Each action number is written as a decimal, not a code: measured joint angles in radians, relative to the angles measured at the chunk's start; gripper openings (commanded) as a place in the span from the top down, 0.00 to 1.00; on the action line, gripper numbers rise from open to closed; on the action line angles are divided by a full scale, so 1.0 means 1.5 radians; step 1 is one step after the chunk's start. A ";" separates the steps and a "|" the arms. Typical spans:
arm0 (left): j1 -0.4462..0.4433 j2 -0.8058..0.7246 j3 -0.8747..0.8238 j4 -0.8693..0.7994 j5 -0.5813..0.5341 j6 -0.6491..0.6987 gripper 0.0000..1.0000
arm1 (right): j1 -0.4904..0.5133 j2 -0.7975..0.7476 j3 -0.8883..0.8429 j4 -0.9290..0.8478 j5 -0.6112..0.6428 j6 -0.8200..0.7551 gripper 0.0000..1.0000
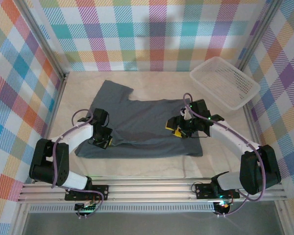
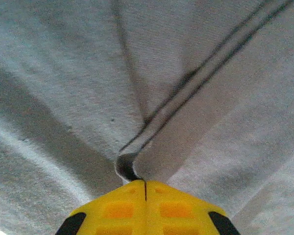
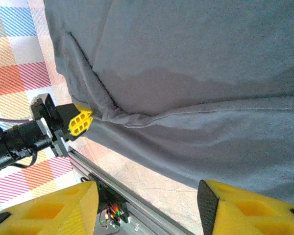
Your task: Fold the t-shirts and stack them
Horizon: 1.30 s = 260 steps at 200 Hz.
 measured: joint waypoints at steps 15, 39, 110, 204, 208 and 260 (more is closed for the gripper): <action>0.000 0.002 0.012 -0.003 0.000 0.003 1.00 | 0.000 -0.004 0.000 0.000 0.005 0.001 0.43; -0.004 0.013 0.050 -0.006 0.002 0.021 1.00 | 0.000 -0.013 0.000 -0.001 0.014 0.002 0.45; -0.080 0.185 0.298 -0.066 -0.002 0.140 1.00 | 0.000 -0.015 0.006 -0.010 0.025 0.002 0.47; -0.161 0.392 0.532 -0.194 -0.078 0.296 0.96 | -0.002 -0.018 0.010 -0.044 0.024 -0.003 0.47; -0.162 0.392 0.533 -0.194 -0.079 0.300 0.95 | -0.002 -0.018 0.010 -0.045 0.024 -0.003 0.47; -0.180 0.379 0.546 -0.202 -0.120 0.354 0.53 | -0.010 -0.017 0.010 -0.059 0.035 -0.003 0.47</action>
